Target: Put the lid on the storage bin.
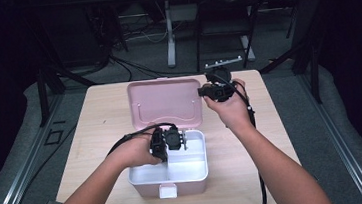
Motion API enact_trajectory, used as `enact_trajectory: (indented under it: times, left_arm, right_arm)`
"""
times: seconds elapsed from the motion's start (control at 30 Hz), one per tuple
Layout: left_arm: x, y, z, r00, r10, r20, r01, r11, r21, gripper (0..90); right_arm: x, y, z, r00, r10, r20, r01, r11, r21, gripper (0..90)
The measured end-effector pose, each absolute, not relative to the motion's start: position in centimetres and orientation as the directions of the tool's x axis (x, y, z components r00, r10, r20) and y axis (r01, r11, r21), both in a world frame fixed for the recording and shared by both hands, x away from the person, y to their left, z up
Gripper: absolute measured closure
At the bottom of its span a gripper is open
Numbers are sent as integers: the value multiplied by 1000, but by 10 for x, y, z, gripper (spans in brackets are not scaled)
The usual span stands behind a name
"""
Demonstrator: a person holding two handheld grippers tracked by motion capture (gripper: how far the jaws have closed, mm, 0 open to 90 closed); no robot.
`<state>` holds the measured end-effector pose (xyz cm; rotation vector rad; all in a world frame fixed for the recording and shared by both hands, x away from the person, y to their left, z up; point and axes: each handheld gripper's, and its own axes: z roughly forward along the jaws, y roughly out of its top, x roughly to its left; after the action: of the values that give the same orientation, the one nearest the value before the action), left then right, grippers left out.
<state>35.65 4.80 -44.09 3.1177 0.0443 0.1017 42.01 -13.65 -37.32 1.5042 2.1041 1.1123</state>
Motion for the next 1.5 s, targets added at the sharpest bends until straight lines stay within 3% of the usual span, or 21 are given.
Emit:
enact_trajectory:
  times: [0.5, 0.87, 1.5]
  left_arm:
    - [352, 49, -441, 993, 47, 104, 44, -999, 29, 848]
    - [348, 53, -440, 982, 100, 159, 94, -995, 43, 763]
    - [351, 99, -411, 957, 275, 88, 240, -927, 287, 757]
  right_arm:
    - [399, -136, -367, -420, 899, 126, 602, 172, 779, 866]
    - [395, -136, -366, -433, 893, 124, 594, 179, 784, 865]
    - [398, -135, -366, -439, 890, 127, 593, 180, 785, 866]
